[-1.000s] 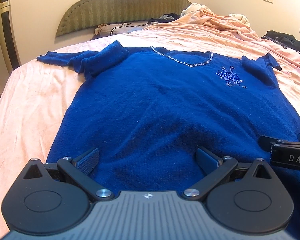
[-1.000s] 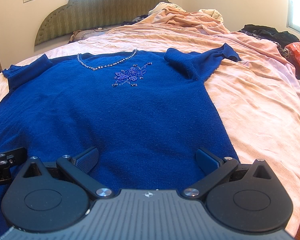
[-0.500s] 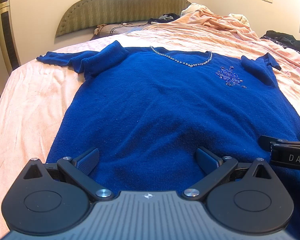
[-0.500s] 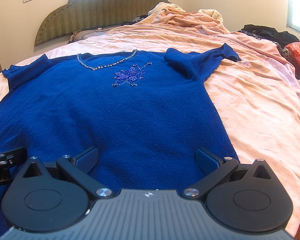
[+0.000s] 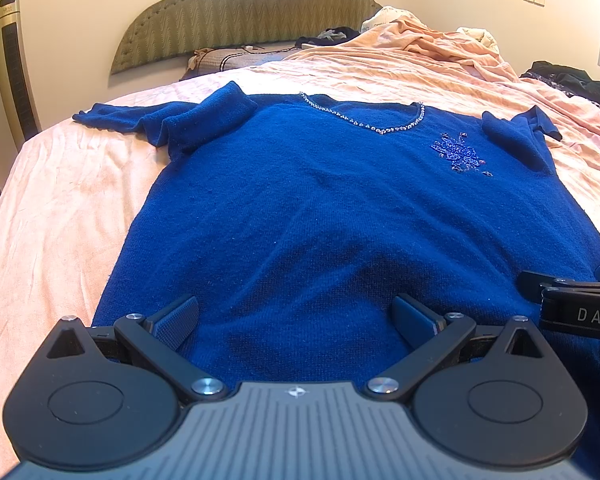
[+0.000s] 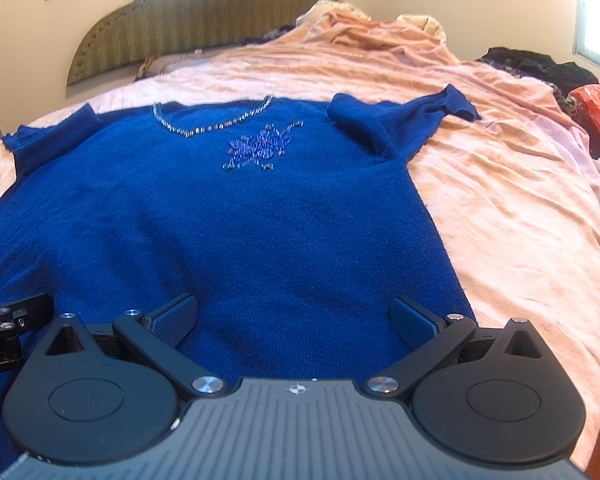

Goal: Fold small clothes

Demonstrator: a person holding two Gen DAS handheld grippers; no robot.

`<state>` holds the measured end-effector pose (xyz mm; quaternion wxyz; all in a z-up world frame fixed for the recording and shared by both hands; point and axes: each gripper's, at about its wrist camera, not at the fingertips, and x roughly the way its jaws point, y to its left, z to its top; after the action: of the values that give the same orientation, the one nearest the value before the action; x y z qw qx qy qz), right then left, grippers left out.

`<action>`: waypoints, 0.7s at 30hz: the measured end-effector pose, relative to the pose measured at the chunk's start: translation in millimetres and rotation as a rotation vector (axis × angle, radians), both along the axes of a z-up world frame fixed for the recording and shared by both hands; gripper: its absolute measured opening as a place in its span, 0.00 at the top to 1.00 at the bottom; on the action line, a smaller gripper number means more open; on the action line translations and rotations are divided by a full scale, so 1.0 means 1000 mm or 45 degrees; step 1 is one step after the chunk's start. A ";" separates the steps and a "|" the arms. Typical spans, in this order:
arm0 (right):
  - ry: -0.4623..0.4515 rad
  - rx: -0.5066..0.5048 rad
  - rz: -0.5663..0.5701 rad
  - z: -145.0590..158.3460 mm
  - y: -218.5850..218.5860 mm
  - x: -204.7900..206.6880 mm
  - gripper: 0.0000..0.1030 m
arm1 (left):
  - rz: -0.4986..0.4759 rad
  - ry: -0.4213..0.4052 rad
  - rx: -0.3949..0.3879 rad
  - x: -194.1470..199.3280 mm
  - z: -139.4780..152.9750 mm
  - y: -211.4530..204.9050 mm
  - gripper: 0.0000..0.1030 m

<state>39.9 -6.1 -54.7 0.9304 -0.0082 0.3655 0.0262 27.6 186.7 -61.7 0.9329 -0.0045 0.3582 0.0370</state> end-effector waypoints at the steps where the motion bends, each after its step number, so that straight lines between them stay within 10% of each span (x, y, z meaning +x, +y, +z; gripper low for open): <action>1: 0.010 0.004 0.025 0.001 -0.002 0.001 0.00 | 0.000 0.000 0.000 0.000 0.000 0.000 0.00; 21: -0.013 0.023 0.043 -0.002 -0.003 -0.001 0.00 | -0.003 0.002 0.006 0.000 0.000 0.000 0.00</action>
<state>38.5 -9.3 -57.0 0.9317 -0.0060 0.3603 0.0453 27.7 186.2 -61.7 0.9327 -0.0017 0.3589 0.0366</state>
